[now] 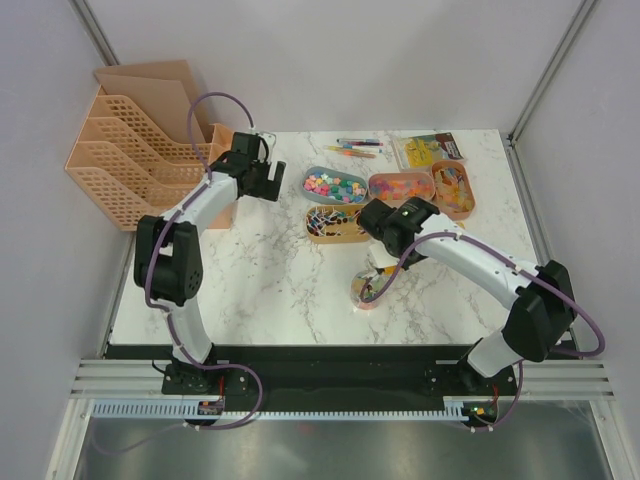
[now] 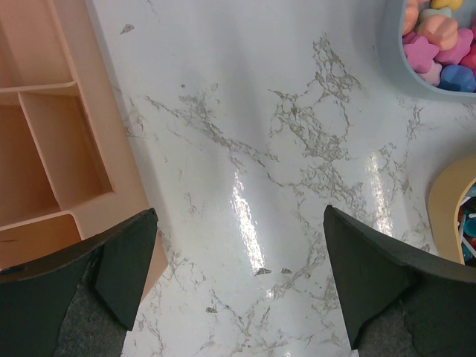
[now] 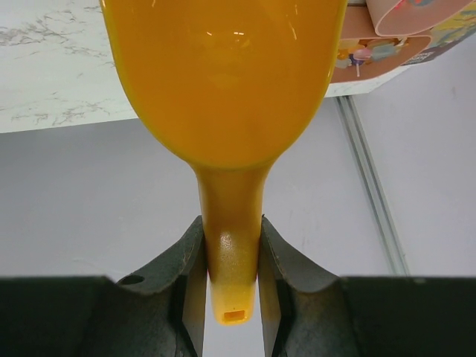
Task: Pack the candies
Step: Place the fake candies in the packing bottle, then place the spatula at the center of the board.
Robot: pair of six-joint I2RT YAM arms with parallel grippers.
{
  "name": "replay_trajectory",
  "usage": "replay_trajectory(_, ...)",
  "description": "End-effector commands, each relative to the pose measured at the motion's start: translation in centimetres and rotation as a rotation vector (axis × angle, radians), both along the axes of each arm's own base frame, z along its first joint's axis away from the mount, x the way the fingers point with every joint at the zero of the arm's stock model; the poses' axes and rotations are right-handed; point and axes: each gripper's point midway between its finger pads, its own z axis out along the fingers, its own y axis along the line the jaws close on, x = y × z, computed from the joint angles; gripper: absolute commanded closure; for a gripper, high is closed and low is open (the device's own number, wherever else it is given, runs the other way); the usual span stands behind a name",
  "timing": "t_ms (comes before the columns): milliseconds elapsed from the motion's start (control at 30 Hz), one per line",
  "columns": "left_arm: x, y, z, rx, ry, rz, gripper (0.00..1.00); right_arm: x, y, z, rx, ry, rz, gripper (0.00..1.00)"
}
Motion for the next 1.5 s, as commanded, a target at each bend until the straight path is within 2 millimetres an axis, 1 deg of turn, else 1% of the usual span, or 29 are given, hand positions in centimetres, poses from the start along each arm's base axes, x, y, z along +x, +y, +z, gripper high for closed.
replay_trajectory(0, 1.4, -0.7, 1.3, -0.051, -0.036, 0.013, 0.00, -0.6, -1.2, 1.6, -0.003, -0.031, -0.052, 1.00)
replay_trajectory(33, 1.5, -0.7, 1.2, -0.053, -0.034, 0.016, 0.00, -0.4, -3.0, 1.0, 0.030, -0.019, -0.140, 1.00)
replay_trajectory(67, 1.5, -0.8, 1.1, -0.054, -0.033, 0.016, 0.00, -0.7, -3.7, -0.6, 0.106, 0.031, -0.218, 1.00)
replay_trajectory(100, 1.5, -0.8, 1.1, -0.055, -0.029, 0.017, 0.00, -0.7, -7.3, -2.0, 0.136, 0.033, -0.392, 1.00)
replay_trajectory(167, 1.3, -0.5, 1.0, -0.047, -0.024, 0.027, 0.00, -0.6, -10.1, -4.3, 0.199, 0.038, -0.558, 1.00)
replay_trajectory(200, 1.1, -0.1, 0.7, -0.029, -0.018, 0.043, 0.00, -0.4, -10.6, -5.7, 0.271, 0.035, -0.631, 1.00)
replay_trajectory(233, 0.9, 0.2, 0.7, -0.020, -0.018, 0.052, 0.00, -0.6, -12.8, -6.7, 0.307, 0.012, -0.773, 1.00)
replay_trajectory(267, 0.8, 0.4, 0.6, -0.010, -0.015, 0.058, 0.00, -0.5, -13.5, -7.4, 0.339, -0.001, -0.839, 1.00)
replay_trajectory(300, 0.5, 0.9, 0.2, 0.012, -0.009, 0.073, 0.00, 0.0, -13.5, -8.2, 0.417, -0.014, -0.897, 1.00)
replay_trajectory(333, 0.5, 1.1, 0.0, 0.023, -0.004, 0.074, 0.00, -0.1, -14.5, -9.0, 0.454, -0.036, -1.014, 1.00)
replay_trajectory(367, 0.3, 1.3, -0.3, 0.038, 0.007, 0.075, 0.00, 0.2, -15.1, -9.3, 0.492, -0.056, -1.078, 1.00)
replay_trajectory(433, 0.3, 1.5, -0.5, 0.051, 0.013, 0.079, 0.00, 0.1, -15.3, -10.5, 0.563, -0.052, -1.204, 1.00)
replay_trajectory(500, 0.4, 1.8, -0.7, 0.069, 0.016, 0.077, 0.00, 0.5, -15.8, -10.9, 0.610, -0.086, -1.273, 1.00)
replay_trajectory(567, 0.7, 2.0, -0.8, 0.088, 0.012, 0.082, 0.00, 1.0, -15.5, -11.2, 0.676, -0.100, -1.347, 1.00)
replay_trajectory(600, 0.7, 2.1, -1.3, 0.096, 0.024, 0.081, 0.00, 0.9, -15.7, -11.3, 0.697, -0.103, -1.394, 1.00)
replay_trajectory(667, 1.2, 2.1, -1.2, 0.102, 0.021, 0.083, 0.00, 0.5, -15.2, -11.8, 0.716, -0.076, -1.474, 1.00)
replay_trajectory(700, 1.3, 2.1, -1.7, 0.105, 0.031, 0.082, 0.00, 0.2, -15.2, -12.1, 0.717, -0.063, -1.504, 1.00)
replay_trajectory(867, 2.0, 2.1, -1.8, 0.119, 0.030, 0.086, 0.00, -1.4, -14.3, -14.3, 0.695, 0.024, -1.568, 0.99)
replay_trajectory(967, 2.3, 3.5, -2.0, 0.204, 0.022, 0.133, 0.00, -1.8, -13.6, -15.0, 0.711, 0.066, -1.583, 0.92)
replay_trajectory(1000, 2.3, 3.9, -2.1, 0.224, 0.025, 0.142, 0.00, -1.8, -13.5, -15.1, 0.713, 0.069, -1.580, 0.89)
replay_trajectory(1100, 2.4, 4.3, -2.2, 0.249, 0.027, 0.151, 0.00, -1.5, -13.7, -14.7, 0.723, 0.056, -1.563, 0.66)
replay_trajectory(1167, 2.3, 4.2, -1.6, 0.241, 0.017, 0.147, 0.00, -1.0, -14.2, -13.3, 0.729, 0.024, -1.518, 0.60)
replay_trajectory(1200, 2.3, 4.2, -1.3, 0.238, 0.010, 0.145, 0.00, -0.7, -14.5, -12.6, 0.731, 0.002, -1.493, 0.45)
replay_trajectory(1233, 2.1, 3.8, -1.3, 0.219, 0.016, 0.122, 0.00, 0.0, -14.8, -10.9, 0.753, -0.025, -1.424, 0.43)
replay_trajectory(1267, 1.9, 3.5, -0.3, 0.196, 0.000, 0.104, 0.00, 0.3, -15.0, -10.0, 0.763, -0.038, -1.389, 0.42)
replay_trajectory(1333, 1.5, 2.2, 0.0, 0.137, 0.005, 0.043, 0.00, 1.6, -15.3, -7.6, 0.802, -0.079, -1.272, 0.37)
replay_trajectory(1367, 1.2, 1.6, 0.8, 0.107, -0.003, 0.020, 0.00, 2.1, -15.2, -7.0, 0.826, -0.079, -1.226, 0.34)
replay_trajectory(1400, 0.8, 1.1, 0.7, 0.088, 0.013, 0.002, 0.00, 2.6, -14.5, -6.2, 0.876, -0.072, -1.156, 0.32)
replay_trajectory(1467, 0.2, 0.0, 0.8, 0.037, 0.037, -0.043, 0.00, 3.8, -13.8, -5.5, 0.907, -0.050, -0.977, 0.30)
